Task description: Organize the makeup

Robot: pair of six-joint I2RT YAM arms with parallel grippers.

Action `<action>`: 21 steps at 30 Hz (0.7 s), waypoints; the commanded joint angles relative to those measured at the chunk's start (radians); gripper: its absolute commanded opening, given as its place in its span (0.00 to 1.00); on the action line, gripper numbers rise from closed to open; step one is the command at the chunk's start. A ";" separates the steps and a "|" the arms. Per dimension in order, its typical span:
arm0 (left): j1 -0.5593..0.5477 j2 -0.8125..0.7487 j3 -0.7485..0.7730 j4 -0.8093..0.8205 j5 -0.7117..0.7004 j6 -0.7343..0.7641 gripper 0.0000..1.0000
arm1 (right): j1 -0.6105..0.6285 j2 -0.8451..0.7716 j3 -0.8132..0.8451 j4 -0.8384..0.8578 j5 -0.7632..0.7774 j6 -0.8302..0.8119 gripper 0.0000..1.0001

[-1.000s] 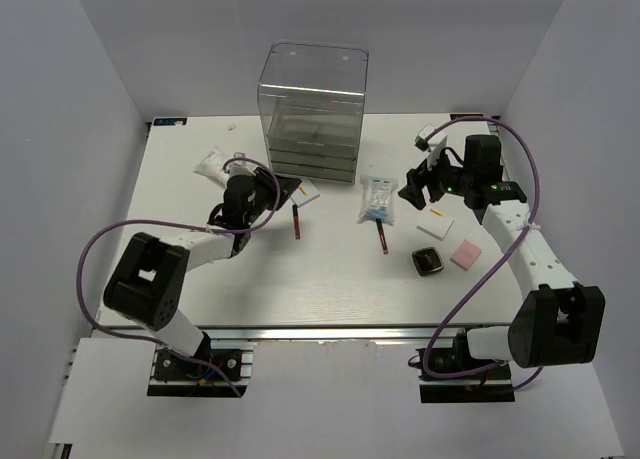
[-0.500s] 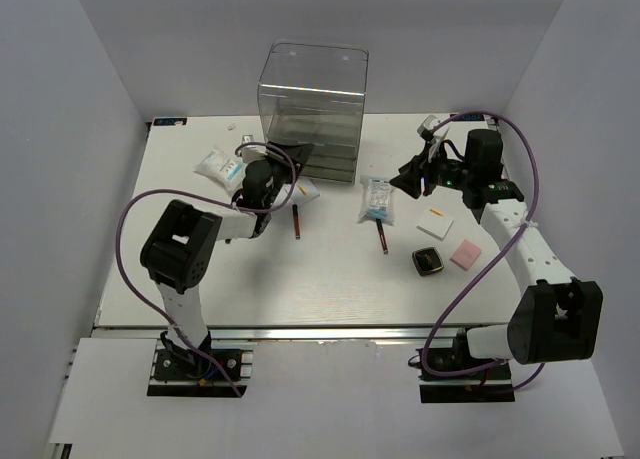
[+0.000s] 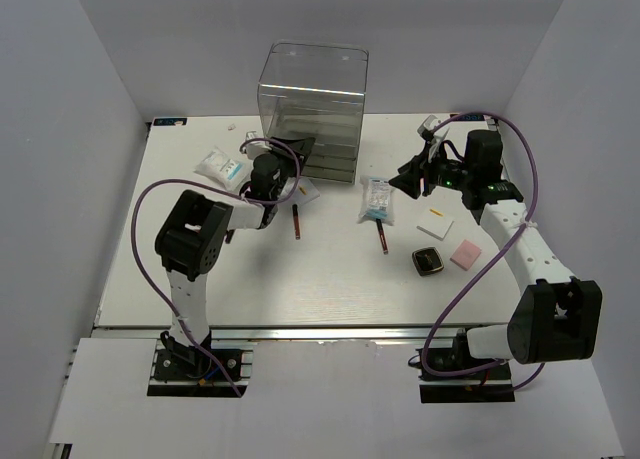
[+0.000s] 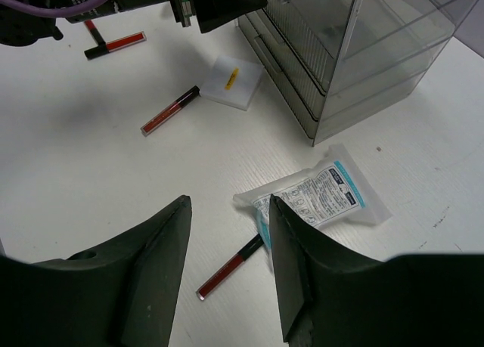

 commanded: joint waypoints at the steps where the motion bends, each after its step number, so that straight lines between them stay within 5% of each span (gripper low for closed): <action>1: 0.014 -0.001 0.049 0.008 -0.034 -0.004 0.54 | -0.003 0.003 0.000 0.039 -0.026 -0.005 0.51; 12: 0.037 0.030 0.060 0.026 -0.035 -0.002 0.31 | -0.002 0.004 0.005 0.028 -0.032 -0.017 0.51; 21: 0.040 -0.002 0.026 0.083 0.004 -0.001 0.00 | 0.046 0.006 0.023 0.028 0.013 -0.013 0.55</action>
